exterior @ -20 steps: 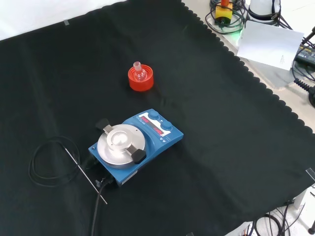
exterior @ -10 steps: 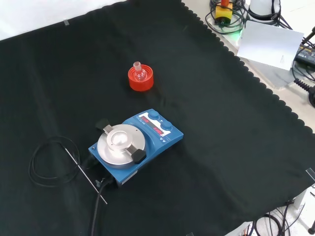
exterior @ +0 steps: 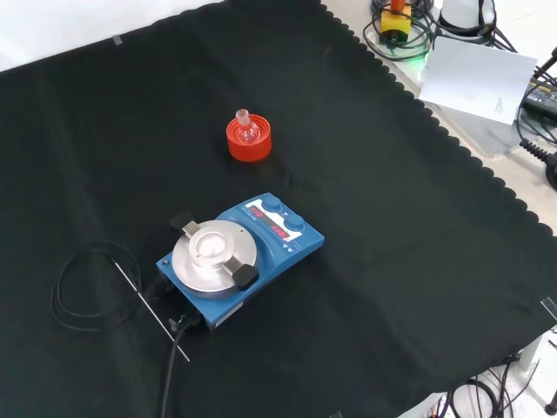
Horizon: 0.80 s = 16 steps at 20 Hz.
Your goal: Pick up the round-bottom flask.
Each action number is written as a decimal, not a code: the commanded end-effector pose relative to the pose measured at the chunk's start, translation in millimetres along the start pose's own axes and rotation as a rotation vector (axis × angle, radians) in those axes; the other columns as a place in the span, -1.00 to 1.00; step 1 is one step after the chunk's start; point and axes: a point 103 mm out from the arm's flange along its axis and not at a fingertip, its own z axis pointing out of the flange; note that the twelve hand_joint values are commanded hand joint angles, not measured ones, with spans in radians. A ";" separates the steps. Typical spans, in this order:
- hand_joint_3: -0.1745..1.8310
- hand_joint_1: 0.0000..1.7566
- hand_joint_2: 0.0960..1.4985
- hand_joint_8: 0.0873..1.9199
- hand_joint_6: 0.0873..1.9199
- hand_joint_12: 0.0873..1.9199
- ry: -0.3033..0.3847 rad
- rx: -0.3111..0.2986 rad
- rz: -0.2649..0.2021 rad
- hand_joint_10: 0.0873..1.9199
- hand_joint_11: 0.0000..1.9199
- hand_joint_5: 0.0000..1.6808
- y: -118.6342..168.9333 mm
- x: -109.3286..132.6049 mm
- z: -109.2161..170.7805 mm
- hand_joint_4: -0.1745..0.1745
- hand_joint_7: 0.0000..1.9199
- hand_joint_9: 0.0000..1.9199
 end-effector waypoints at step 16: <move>-0.62 -0.33 0.33 -0.41 -0.94 0.45 0.125 0.084 0.036 -0.33 -1.00 -0.39 96.5 -57.6 188.7 -0.20 -0.80 -0.61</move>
